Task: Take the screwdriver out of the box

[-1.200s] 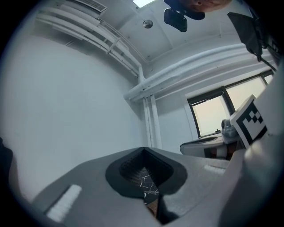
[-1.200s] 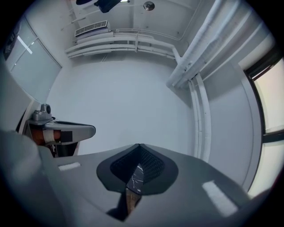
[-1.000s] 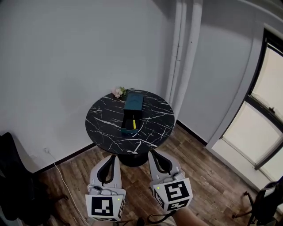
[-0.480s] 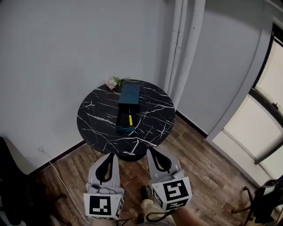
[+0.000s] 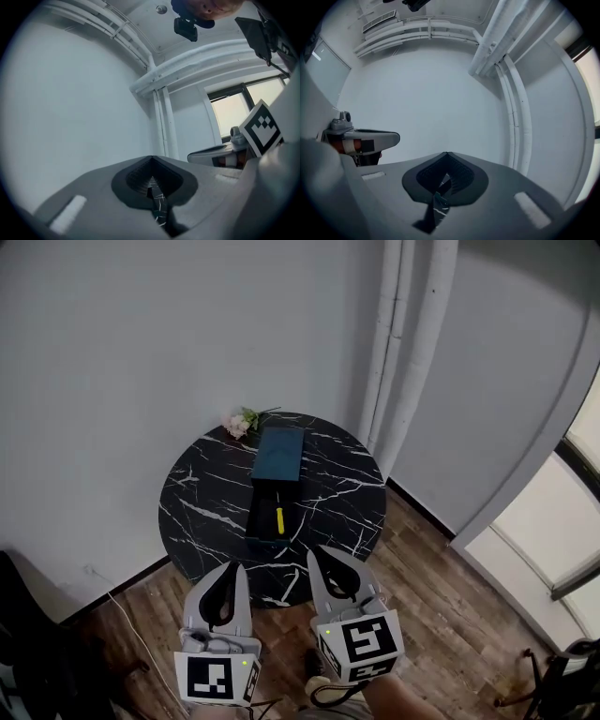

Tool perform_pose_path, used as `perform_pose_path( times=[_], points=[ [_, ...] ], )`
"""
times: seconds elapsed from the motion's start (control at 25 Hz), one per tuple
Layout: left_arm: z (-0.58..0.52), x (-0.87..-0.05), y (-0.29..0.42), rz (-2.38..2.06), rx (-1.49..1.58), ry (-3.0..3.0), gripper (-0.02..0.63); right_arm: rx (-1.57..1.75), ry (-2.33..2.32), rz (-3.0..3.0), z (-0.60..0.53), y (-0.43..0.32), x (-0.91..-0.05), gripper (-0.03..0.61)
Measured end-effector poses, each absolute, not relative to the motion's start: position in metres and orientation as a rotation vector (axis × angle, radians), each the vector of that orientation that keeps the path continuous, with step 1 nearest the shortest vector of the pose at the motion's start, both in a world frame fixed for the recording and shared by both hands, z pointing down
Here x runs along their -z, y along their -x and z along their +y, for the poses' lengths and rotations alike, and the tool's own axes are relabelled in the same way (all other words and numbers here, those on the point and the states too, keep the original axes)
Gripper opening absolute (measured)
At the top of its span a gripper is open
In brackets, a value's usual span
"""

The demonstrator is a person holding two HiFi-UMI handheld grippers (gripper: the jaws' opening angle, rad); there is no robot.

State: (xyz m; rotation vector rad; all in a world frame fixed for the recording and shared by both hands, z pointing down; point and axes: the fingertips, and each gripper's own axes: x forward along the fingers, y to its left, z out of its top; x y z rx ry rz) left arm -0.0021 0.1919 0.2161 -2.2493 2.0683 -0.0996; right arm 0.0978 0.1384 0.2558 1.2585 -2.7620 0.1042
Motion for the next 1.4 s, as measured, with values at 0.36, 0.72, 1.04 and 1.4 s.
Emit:
perform_pose_path(
  times=[0.36, 0.72, 1.04, 1.4],
  points=[
    [0.123, -0.199, 0.011, 2.069, 0.077, 2.201, 0.000, -0.071, -1.194, -2.794, 0.067, -0.078, -0.245, 0.026],
    [0.091, -0.197, 0.040, 2.114, 0.054, 2.177, 0.000, -0.057, -1.149, -2.789, 0.031, -0.049, -0.245, 0.027],
    [0.044, -0.224, 0.066, 2.088, 0.064, 2.247, 0.000, -0.141, -1.177, -2.701, -0.014, -0.023, -0.284, 0.026],
    [-0.017, -0.255, 0.094, 2.047, 0.073, 2.359, 0.000, -0.283, -1.176, -2.587, -0.059, 0.014, -0.345, 0.028]
  ],
)
